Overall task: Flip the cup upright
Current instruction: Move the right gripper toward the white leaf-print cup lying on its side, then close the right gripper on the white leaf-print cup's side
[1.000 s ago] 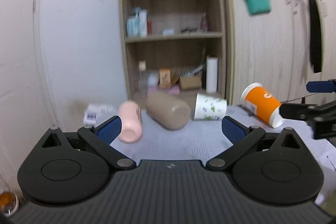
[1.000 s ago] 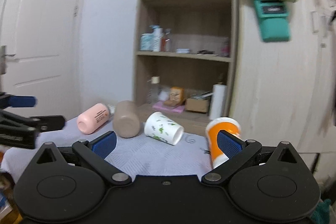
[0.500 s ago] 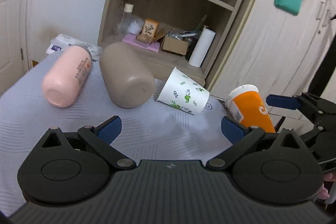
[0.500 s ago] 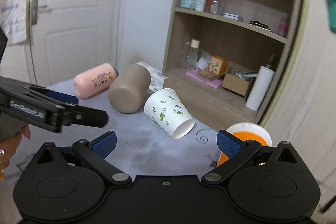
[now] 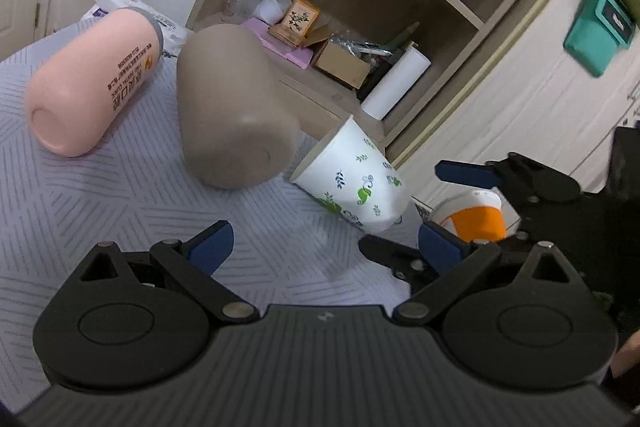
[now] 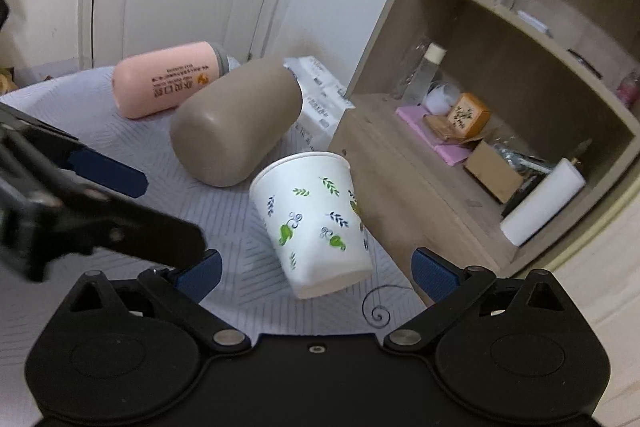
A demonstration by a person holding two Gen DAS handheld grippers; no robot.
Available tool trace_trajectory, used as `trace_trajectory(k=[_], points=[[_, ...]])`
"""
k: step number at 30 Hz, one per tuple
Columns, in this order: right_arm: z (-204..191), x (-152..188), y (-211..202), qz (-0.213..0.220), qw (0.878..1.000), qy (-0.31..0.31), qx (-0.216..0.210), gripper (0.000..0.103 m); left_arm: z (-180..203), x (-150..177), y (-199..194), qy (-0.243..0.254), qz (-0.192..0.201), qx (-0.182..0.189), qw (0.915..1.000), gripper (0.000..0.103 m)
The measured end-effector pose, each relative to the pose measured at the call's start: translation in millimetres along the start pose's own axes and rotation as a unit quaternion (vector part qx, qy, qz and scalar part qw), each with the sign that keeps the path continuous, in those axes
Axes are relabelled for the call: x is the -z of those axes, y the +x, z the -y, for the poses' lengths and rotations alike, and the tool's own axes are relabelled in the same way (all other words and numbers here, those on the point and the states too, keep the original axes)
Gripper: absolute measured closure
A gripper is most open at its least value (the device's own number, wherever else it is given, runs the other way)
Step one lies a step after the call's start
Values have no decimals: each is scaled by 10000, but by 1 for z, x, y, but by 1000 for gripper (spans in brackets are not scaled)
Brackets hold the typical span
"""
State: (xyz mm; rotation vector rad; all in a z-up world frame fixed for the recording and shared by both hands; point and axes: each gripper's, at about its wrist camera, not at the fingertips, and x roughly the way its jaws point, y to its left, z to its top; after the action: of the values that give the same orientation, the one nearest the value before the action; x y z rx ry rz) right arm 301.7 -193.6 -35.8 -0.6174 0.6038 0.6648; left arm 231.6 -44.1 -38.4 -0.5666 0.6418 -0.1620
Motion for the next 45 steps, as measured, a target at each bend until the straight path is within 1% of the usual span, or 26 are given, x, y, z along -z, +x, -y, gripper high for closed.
trace_trajectory(k=[1,3,5,6,7,8,9,10,11,14,17,20,23,28,35,38,39,42,44,45], points=[[3,-2,5,-73,10000,26,-29,7,-1,0,1,-50,29,-11,10000,3],[8,-5,14,-190,9997,111,-75,7,-3,-1,1,-227,105,16,9997,3],[9,-6,19,-228,9996,112,-117,7,-5,-1,2,-277,110,88,9995,3],[9,-5,22,-269,9995,92,-124,7,-6,-2,2,-295,119,66,9995,3],[9,-5,26,-321,9994,70,-139,9,-7,-2,2,-308,135,44,9994,3],[8,-4,30,-387,9991,52,-156,12,-8,-2,2,-316,148,32,9994,3],[7,-4,32,-454,9988,41,-184,21,-9,-3,3,-322,145,26,9994,3],[6,-5,34,-514,9984,44,-212,32,-10,-3,3,-332,143,23,9993,4],[5,-5,34,-561,9981,63,-229,39,-11,-3,3,-355,162,8,9992,4],[4,-8,29,-624,9976,248,-147,37,-14,-1,3,-430,193,-25,9989,4],[2,-8,17,-635,9966,530,-44,38,-16,1,0,-477,181,63,9987,4],[-2,-8,3,-593,9943,873,-113,38,-16,1,-4,-534,190,168,9983,4],[-9,-6,-4,-691,9914,1097,-156,38,-17,1,-8,-588,161,286,9977,4],[-24,-1,-15,-679,9876,1405,-198,38,-20,4,-11,-735,-82,475,9961,4],[-44,11,-30,-707,9736,2143,-329,38,-30,13,-18,-1095,-416,777,9901,5],[-52,15,-34,-723,9666,2405,-510,38,-35,20,-22,-1247,-562,948,9861,12],[-55,16,-35,-748,9642,2477,-584,38,-37,22,-23,-1293,-587,970,9851,16],[-63,20,-39,-707,9550,2763,-816,38,-41,27,-29,-1330,-589,921,9851,21],[-71,19,-43,-677,9529,2825,-871,38,-44,30,-34,-1335,-650,896,9848,25],[-76,19,-45,-666,9520,2848,-900,38,-47,32,-36,-1333,-685,893,9847,31]])
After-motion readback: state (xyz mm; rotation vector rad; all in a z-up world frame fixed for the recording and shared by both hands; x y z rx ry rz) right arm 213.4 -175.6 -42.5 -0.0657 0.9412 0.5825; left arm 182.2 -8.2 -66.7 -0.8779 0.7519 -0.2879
